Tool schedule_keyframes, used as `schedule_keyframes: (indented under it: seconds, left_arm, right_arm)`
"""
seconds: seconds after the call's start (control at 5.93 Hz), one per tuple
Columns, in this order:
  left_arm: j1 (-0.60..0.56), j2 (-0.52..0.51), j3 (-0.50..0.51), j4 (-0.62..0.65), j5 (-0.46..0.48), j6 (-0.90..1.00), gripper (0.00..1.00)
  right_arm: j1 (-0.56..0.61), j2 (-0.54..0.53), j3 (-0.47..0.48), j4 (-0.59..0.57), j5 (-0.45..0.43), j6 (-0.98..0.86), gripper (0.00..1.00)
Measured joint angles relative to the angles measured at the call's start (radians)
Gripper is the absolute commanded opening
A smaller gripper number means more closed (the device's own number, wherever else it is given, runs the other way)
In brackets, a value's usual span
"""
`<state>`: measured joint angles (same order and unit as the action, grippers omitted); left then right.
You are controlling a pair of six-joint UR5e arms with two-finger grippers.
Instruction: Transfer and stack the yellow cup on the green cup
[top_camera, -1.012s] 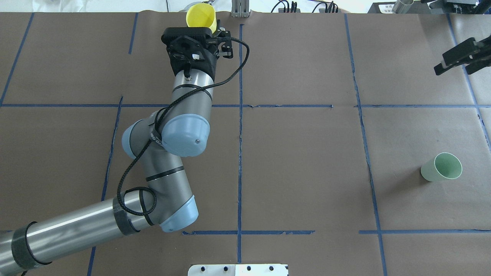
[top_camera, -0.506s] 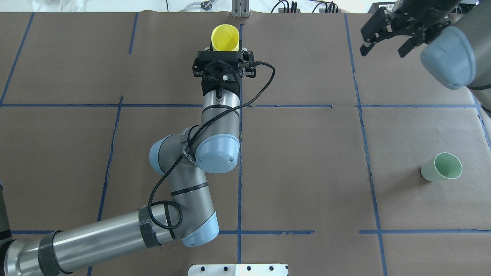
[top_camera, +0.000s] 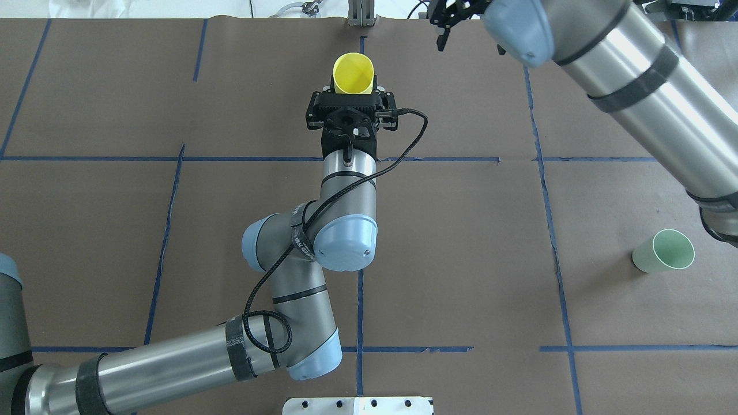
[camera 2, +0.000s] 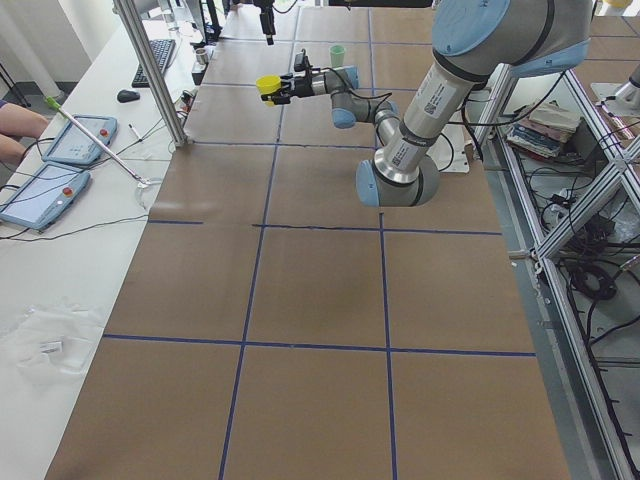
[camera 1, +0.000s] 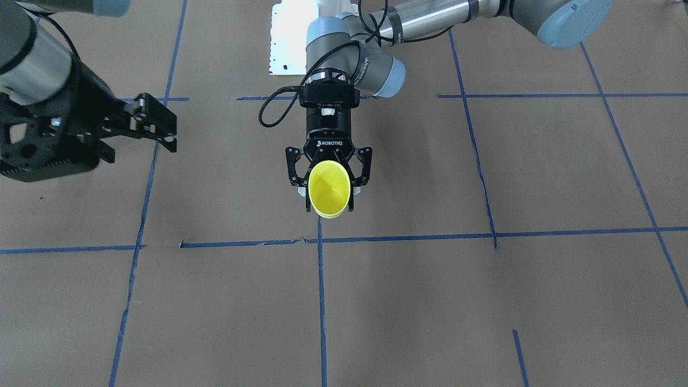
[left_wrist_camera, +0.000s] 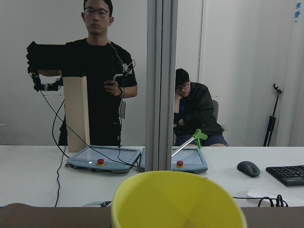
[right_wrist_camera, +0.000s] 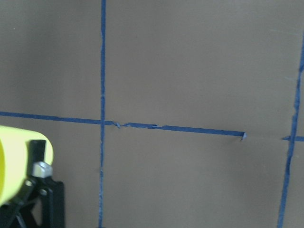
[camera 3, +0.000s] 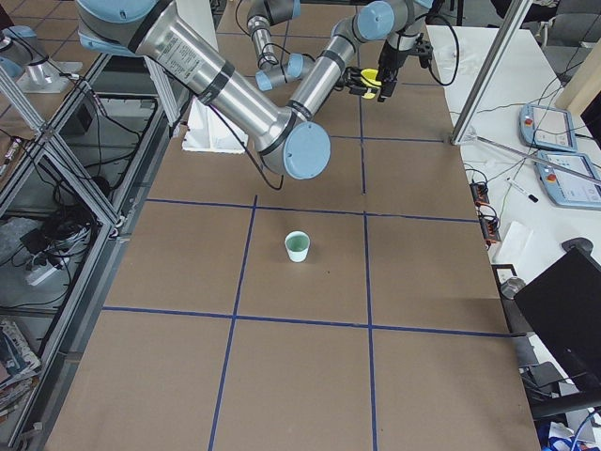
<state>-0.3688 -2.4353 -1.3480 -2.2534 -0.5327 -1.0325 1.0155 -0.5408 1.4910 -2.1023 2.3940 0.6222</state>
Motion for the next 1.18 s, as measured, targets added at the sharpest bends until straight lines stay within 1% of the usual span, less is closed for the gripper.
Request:
schedule_keyframes:
  seconds: [0.17,0.51,0.68,1.01,1.18]
  left_arm:
    - [0.005,0.000,0.001,0.000,0.001,-0.001,0.36]
    - [0.007,0.000,0.002,-0.001,0.001,-0.001,0.36]
    - [0.010,0.003,0.002,-0.003,0.000,-0.001,0.36]
    - [0.014,0.006,0.001,-0.007,0.000,-0.001,0.36]
    - [0.014,0.008,0.001,-0.007,0.000,-0.001,0.36]
  right_arm:
    - [-0.039,0.068,-0.074,-0.001,0.000,0.004,1.00]
    - [-0.101,0.101,-0.104,0.000,-0.004,0.034,0.99]
    - [-0.114,0.116,-0.124,0.001,-0.008,0.041,0.98]
    - [-0.119,0.186,-0.238,0.004,-0.022,0.045,0.95]
    - [-0.118,0.198,-0.260,0.007,-0.044,0.054,0.92]
